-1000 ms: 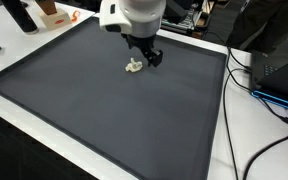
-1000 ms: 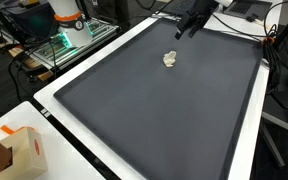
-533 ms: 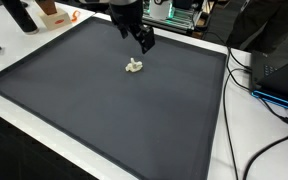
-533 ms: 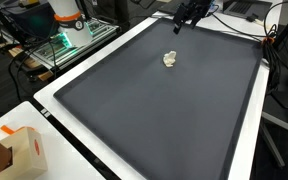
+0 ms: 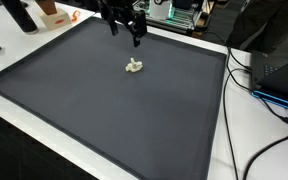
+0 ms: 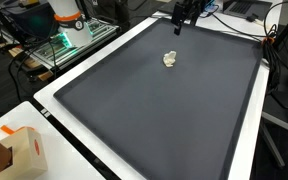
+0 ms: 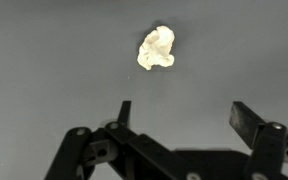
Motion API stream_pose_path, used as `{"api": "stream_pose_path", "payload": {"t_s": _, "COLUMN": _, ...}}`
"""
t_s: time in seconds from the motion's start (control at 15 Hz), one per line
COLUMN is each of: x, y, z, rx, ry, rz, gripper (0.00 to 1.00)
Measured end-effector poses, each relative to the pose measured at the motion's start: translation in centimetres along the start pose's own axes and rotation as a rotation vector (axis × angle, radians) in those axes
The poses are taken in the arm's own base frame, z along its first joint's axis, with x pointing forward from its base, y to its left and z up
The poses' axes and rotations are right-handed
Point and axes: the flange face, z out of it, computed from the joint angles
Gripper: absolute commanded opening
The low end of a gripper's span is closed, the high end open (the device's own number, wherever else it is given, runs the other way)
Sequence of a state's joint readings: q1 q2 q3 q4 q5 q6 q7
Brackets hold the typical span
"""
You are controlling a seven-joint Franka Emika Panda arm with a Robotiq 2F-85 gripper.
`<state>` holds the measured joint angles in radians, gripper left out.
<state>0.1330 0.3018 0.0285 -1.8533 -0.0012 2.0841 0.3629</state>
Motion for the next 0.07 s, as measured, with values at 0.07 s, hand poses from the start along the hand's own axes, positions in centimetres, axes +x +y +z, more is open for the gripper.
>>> {"api": "stream_pose_path", "payload": {"t_s": 0.07, "x": -0.12, "y": 0.04, "z": -0.01, "rx": 0.001, "ry": 0.001, "rz": -0.001, "gripper": 1.0}}
